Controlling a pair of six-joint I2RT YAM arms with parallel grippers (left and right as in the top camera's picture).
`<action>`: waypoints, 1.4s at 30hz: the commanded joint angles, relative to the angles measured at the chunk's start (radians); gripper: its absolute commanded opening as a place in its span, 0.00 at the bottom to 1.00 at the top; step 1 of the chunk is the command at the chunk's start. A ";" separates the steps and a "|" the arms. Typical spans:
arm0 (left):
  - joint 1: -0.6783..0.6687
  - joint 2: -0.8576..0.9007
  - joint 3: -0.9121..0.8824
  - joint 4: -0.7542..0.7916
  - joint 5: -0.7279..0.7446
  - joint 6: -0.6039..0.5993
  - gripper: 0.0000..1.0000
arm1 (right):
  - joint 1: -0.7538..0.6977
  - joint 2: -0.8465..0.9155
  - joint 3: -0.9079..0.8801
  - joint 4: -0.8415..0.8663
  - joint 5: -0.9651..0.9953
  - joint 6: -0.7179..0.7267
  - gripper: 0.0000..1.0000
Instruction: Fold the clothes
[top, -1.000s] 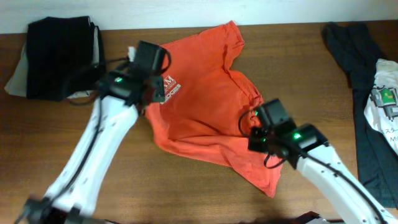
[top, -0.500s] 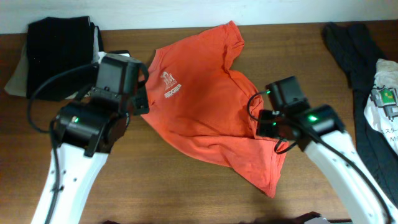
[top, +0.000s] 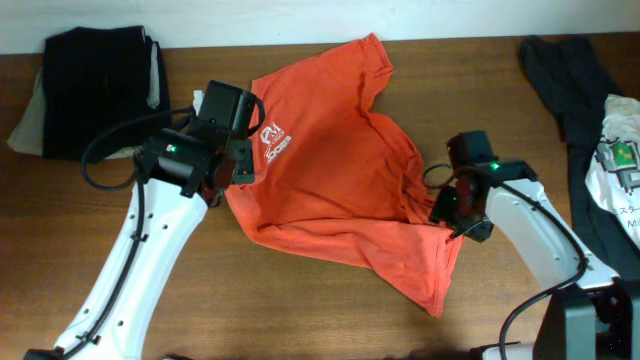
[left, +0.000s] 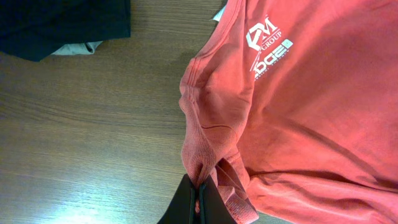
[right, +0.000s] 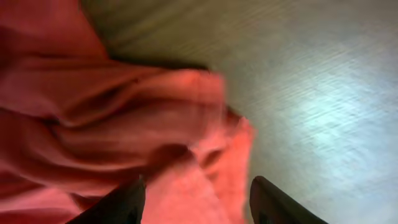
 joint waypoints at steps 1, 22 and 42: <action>-0.003 0.005 -0.005 0.004 -0.011 0.001 0.01 | -0.002 0.001 -0.053 0.059 -0.087 -0.016 0.58; -0.003 0.005 -0.005 0.006 -0.011 0.002 0.01 | -0.004 -0.002 -0.162 0.166 -0.112 -0.006 0.30; -0.003 -0.138 0.203 -0.053 -0.051 0.002 0.01 | -0.004 -0.203 0.344 -0.277 -0.035 -0.085 0.04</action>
